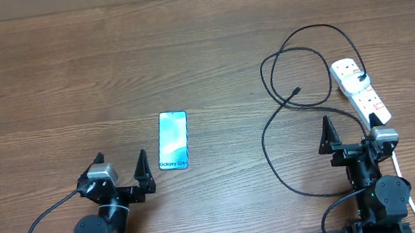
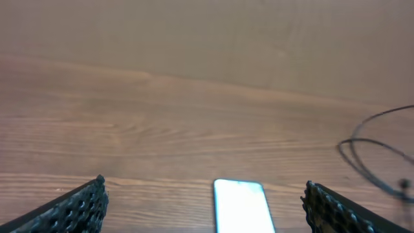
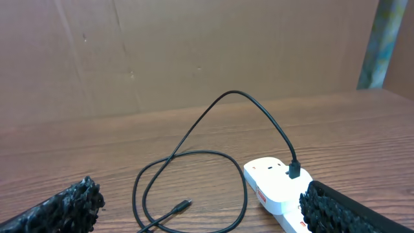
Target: Plug charger to phone and switch on socket
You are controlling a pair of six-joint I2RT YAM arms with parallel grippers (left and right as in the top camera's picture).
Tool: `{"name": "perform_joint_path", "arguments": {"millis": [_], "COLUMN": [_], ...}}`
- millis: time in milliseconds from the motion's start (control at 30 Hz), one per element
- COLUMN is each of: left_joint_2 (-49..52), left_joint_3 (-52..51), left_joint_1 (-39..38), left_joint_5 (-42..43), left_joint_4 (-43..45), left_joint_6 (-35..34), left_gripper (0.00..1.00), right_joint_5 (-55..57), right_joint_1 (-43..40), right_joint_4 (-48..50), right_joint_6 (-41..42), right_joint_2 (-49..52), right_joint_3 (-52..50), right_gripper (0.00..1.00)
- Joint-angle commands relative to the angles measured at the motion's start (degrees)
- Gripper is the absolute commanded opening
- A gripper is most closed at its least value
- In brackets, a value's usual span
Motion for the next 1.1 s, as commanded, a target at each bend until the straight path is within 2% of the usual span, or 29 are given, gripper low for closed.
{"name": "perform_joint_path", "arguments": {"millis": [0,267,400,633,767,967,1067], "left_joint_2": [0.0,10.6,22.0,44.2,55.6,71.6,77.0], "left_joint_3": [5.9,19.6,29.4,51.9,63.9,77.4,78.7], "left_joint_1": [0.0,0.0,0.0,-3.4,-9.7,-20.8,-22.9], "left_joint_5": [2.9,4.3,7.5,6.2,0.5,-17.1,-17.7], "left_joint_4": [-1.5,-5.4,-9.2,-24.3,-33.5,-48.5,-50.5], "left_joint_6": [-1.3,-1.3,-1.3,-1.2,-1.3,-4.0,-3.8], "left_gripper": [1.00,1.00,1.00,1.00,1.00,1.00,1.00], "right_joint_5": [-0.3,-0.3,-0.3,-0.3,-0.3,-0.3,-0.3], "right_joint_1": [0.3,0.3,0.3,0.3,0.3,0.3,0.3], "right_joint_4": [0.3,0.3,0.3,0.3,0.3,0.3,0.3], "right_joint_6": [-0.5,-0.5,-0.5,-0.5,-0.5,-0.5,-0.5], "right_joint_2": [-0.6,-0.6,-0.6,-0.6,-0.6,-0.6,-0.6], "right_joint_3": [-0.6,-0.6,-0.6,-0.6,-0.6,-0.6,-0.6], "right_gripper": [1.00,1.00,1.00,1.00,1.00,1.00,1.00]}}
